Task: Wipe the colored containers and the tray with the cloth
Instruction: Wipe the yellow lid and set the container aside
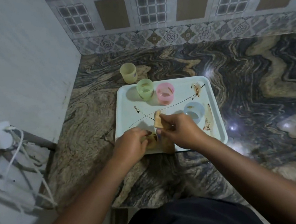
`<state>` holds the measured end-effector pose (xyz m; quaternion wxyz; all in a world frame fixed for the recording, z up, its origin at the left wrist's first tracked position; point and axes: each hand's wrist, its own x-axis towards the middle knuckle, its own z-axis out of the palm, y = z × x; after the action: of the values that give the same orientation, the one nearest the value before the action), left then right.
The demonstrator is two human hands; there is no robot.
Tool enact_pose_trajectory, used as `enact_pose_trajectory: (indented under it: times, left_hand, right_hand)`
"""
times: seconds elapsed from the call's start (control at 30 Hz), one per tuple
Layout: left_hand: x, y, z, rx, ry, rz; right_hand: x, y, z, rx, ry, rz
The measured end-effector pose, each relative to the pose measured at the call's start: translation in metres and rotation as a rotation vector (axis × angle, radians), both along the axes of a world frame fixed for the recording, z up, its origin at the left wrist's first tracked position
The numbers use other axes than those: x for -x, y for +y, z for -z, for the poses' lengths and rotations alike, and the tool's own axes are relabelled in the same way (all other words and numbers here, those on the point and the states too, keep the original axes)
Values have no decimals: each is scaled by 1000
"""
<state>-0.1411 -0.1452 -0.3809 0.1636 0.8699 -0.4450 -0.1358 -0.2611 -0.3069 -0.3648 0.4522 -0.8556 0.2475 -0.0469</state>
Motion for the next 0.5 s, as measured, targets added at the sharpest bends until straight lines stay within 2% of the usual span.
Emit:
enact_pose_trajectory:
  times: [0.13,0.33,0.4,0.5]
  left_hand:
    - [3,0,6,-14,-121,42]
    - [-2,-3,14,75,-237,90]
    - [-2,-3,14,148,-169,45]
    - [3,-6,-2,319,68,-78]
  right_hand:
    - [7,5,7,58,80,-17]
    - [12,4,12,17,50,-16]
    - [15,4,13,24,32,10]
    - [21,9,11,-58,-59,38]
